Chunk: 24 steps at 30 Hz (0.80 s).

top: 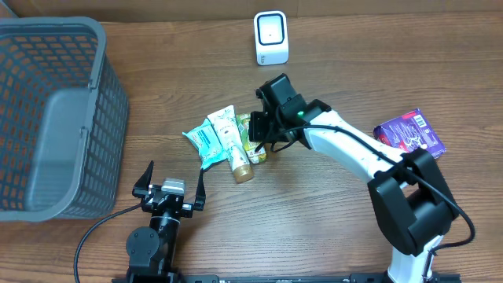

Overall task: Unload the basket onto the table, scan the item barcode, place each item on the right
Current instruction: 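Move the right gripper over the green tea juice box, then lower the right gripper onto the top of the juice box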

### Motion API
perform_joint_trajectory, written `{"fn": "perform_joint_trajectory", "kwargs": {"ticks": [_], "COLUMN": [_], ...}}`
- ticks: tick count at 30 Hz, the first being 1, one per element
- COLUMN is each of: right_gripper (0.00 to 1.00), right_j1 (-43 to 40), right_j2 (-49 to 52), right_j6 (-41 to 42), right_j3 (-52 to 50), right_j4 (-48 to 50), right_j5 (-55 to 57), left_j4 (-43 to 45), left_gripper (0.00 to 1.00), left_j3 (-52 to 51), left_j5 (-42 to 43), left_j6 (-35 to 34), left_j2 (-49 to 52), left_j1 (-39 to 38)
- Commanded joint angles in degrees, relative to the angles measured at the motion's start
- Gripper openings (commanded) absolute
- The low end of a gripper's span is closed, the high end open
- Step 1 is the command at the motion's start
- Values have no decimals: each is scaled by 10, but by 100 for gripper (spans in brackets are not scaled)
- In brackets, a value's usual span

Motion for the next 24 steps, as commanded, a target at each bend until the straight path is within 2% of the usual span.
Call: {"fn": "perform_joint_trajectory", "kwargs": {"ticks": [1,11,24], "right_gripper": [4,4,4], "right_j1": [7,6,-7], "right_j2": [18,29,28], "right_j6": [4,12,-14], "right_j3": [7,13,40], "right_j4": [9,26,-2], "right_j5": [2,19,43], "left_j4": [-1,-1,-1], "left_gripper": [100,100,100], "left_j3": [-2,-2,-2], "left_j5": [0,0,0], "left_j6": [-2,-2,-2], "left_j2": [-3,-3,-3], "left_j1": [3,3,3]}}
